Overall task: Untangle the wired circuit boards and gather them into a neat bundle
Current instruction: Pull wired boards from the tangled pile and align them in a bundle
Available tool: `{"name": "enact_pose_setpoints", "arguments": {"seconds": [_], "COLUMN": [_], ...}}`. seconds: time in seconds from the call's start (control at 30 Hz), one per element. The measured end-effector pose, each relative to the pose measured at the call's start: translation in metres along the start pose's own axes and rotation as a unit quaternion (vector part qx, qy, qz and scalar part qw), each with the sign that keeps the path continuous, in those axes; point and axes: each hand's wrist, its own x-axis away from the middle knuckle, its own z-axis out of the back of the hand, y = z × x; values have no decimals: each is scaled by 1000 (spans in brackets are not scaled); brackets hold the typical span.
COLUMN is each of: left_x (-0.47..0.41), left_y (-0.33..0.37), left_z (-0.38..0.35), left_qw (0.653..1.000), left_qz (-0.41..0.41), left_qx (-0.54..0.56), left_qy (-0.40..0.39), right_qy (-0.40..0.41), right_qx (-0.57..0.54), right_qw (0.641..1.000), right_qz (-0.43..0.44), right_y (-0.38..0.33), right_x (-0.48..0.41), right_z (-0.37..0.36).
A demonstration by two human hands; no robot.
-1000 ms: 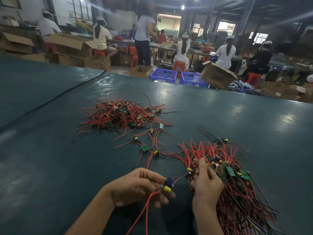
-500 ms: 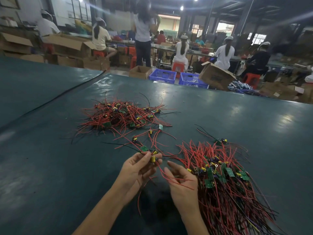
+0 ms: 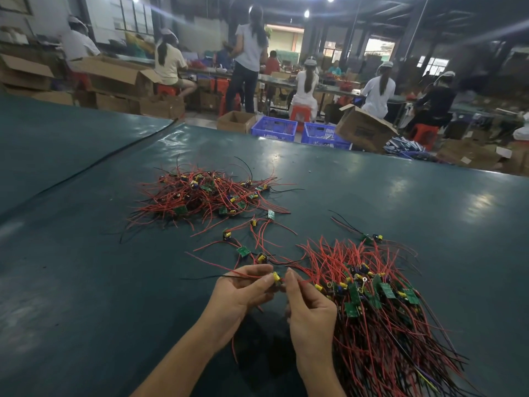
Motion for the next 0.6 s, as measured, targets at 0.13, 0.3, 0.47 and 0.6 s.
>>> {"name": "enact_pose_setpoints", "arguments": {"seconds": [0.13,0.3,0.47,0.6], "left_x": [3,2,1,1], "left_y": [0,3,7,8], "left_z": [-1,-2,1,6], "left_qw": [999,997,994,994], "left_qz": [-19,-25,-42,-52], "left_qx": [-51,-76,-93,-88], "left_qy": [6,-19,-45,-40], "right_qy": [-8,72,85,107], "right_qx": [11,-20,-114,-139], "right_qw": [1000,996,987,983], "right_qz": [-12,-53,-72,-59], "right_y": [4,-6,-17,-20], "right_x": [1,-10,-21,-26], "right_z": [-3,4,22,28]}}
